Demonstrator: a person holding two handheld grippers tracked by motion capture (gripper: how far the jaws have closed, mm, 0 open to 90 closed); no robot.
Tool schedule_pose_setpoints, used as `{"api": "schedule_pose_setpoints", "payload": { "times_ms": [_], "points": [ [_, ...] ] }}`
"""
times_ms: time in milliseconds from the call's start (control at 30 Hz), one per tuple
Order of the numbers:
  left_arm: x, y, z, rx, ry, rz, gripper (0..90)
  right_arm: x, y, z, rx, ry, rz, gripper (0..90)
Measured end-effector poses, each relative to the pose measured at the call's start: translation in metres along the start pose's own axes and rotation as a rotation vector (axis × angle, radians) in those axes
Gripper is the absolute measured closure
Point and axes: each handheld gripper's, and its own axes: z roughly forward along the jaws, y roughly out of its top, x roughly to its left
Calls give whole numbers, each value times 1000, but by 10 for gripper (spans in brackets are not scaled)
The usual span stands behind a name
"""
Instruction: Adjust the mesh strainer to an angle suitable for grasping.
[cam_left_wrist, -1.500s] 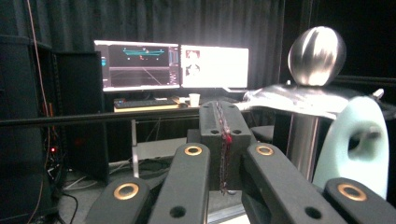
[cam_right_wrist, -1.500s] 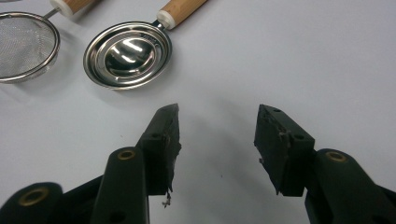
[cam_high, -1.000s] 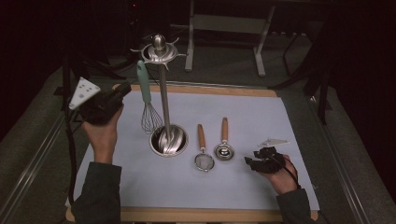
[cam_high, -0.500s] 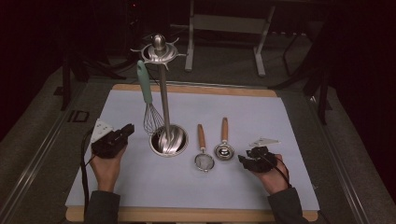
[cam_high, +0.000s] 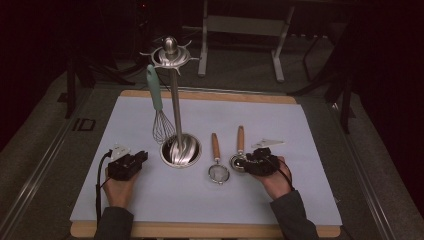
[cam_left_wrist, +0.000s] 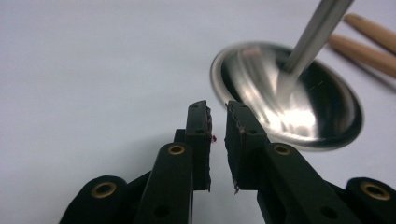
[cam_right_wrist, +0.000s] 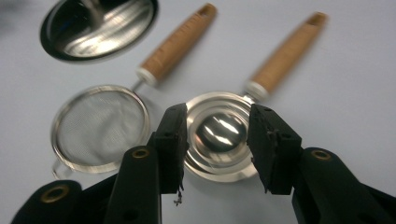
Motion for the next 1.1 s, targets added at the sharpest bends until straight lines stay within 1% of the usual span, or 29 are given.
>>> {"api": "schedule_pose_setpoints", "payload": {
  "times_ms": [67,100,133,167,267,333,400,433,467,500,567,600,633,667,733,867,933,1067,1100],
  "points": [
    [0,-3,3,16,2,-1,798,5,7,9,14,17,2,583],
    [-2,-2,3,16,6,16,797,7,11,14,23,22,-3,586],
    [-2,-2,3,16,6,16,793,8,15,18,29,25,-7,589],
    [-2,-3,4,22,9,26,792,9,19,23,34,27,-10,593],
    [-2,-3,4,22,12,27,787,9,28,37,57,43,15,605],
    [-4,-3,5,25,13,36,785,9,31,47,85,28,13,610],
    [-4,-3,5,29,15,41,782,9,33,54,97,33,24,616],
    [-5,-3,5,32,17,48,782,9,33,54,97,33,24,616],
    [-5,-3,5,35,19,53,781,9,34,57,97,42,35,619],
    [-6,-3,6,37,20,58,777,8,36,60,92,61,54,630],
    [-7,-3,6,39,25,64,772,7,37,62,96,81,70,647],
    [-7,-3,6,39,25,64,771,7,37,62,96,81,70,647],
    [-7,-3,6,40,25,65,771,7,39,64,97,101,91,682],
    [-7,-3,6,40,26,66,771,6,39,65,96,109,101,701],
    [-7,-3,6,40,27,69,771,5,40,67,97,130,118,715],
    [-7,-3,6,40,27,71,770,5,41,70,103,141,127,731],
    [-7,-3,6,43,29,73,770,6,43,73,115,144,134,757],
    [-8,-3,7,47,33,77,770,6,45,76,119,160,142,761],
    [-8,-3,7,46,33,78,769,8,47,77,127,167,145,756]
  ]
}}
